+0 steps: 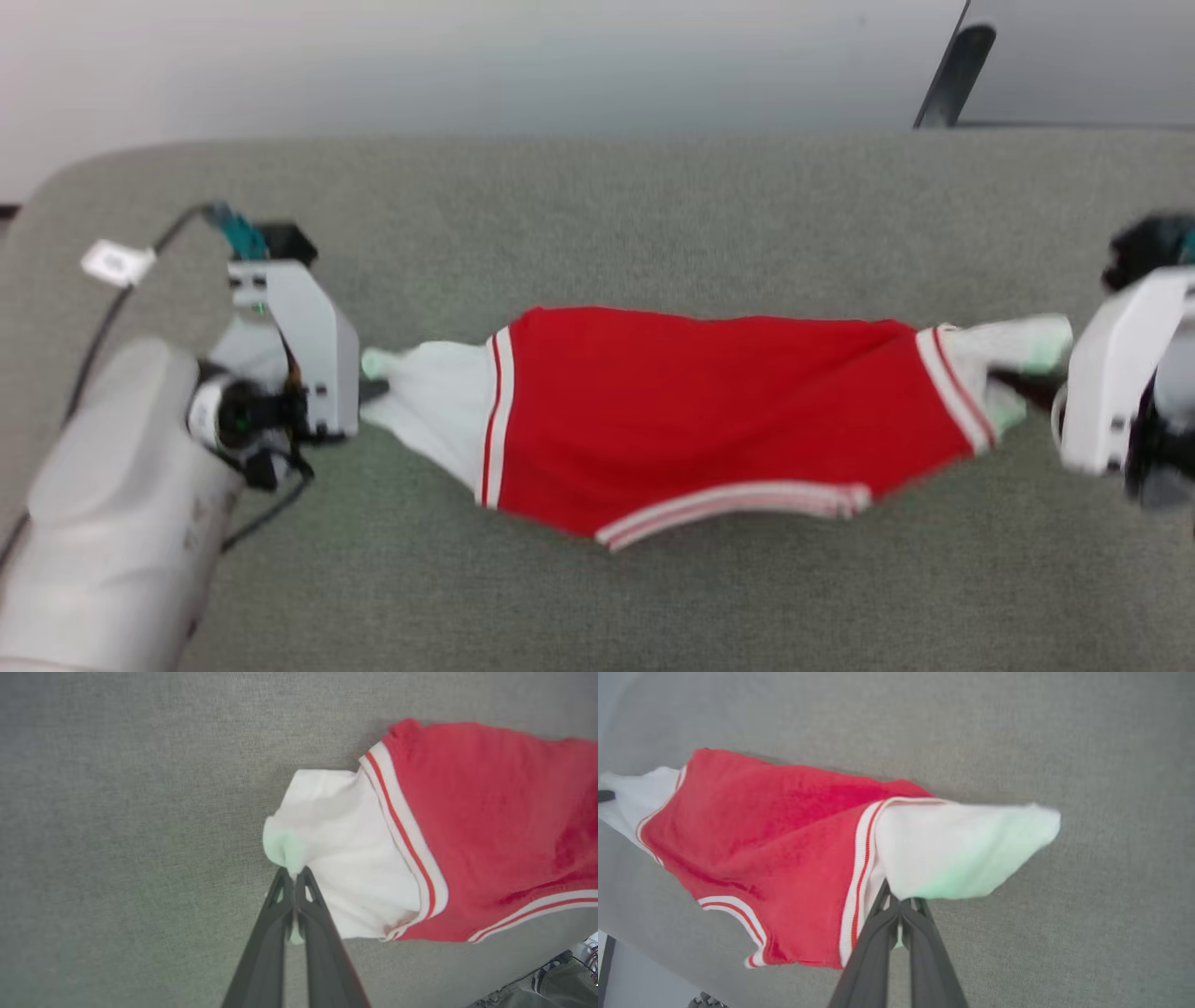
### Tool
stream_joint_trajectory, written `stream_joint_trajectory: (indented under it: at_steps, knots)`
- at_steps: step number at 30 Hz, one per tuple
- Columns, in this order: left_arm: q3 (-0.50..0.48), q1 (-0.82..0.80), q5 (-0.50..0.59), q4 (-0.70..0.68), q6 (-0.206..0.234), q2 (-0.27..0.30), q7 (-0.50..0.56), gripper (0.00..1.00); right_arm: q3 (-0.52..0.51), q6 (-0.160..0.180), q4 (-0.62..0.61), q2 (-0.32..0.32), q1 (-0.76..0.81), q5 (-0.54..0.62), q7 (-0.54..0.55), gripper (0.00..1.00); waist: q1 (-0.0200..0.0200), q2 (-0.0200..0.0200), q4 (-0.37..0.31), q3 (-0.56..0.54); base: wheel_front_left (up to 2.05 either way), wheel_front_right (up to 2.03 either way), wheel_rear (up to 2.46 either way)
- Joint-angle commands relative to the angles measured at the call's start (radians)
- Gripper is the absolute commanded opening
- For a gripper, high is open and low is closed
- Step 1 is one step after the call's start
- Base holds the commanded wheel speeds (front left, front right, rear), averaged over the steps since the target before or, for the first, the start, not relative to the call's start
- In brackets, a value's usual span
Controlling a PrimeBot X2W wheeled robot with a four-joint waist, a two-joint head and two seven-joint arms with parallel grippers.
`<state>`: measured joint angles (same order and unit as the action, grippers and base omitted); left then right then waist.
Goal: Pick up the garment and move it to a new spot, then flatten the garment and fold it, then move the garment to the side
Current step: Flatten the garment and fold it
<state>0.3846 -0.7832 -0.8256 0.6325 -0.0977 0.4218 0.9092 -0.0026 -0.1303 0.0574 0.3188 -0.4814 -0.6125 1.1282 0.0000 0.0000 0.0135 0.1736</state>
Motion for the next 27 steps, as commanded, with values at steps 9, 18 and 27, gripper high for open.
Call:
stream_joint_trajectory:
  at_steps: [9,18,27]
  knots:
    - [0.013,-0.173,0.050,-0.044,0.036,0.015,0.031,0.00,0.026,-0.001,0.081,-0.035,-0.248,0.029,-0.028,0.00,0.0000,0.0000,0.024,-0.159,0.00,0.00,0.00]
    - [0.015,-0.389,0.133,0.035,0.039,0.001,-0.110,0.00,0.108,-0.001,0.304,-0.086,-0.515,0.076,-0.274,0.00,0.0000,0.0000,0.023,-0.194,0.00,0.00,0.00]
    - [0.004,-0.545,0.175,0.186,0.031,-0.047,-0.327,0.00,0.248,-0.001,0.546,-0.099,-0.726,0.118,-0.612,0.00,0.0000,0.0000,0.024,-0.205,0.00,0.00,0.00]
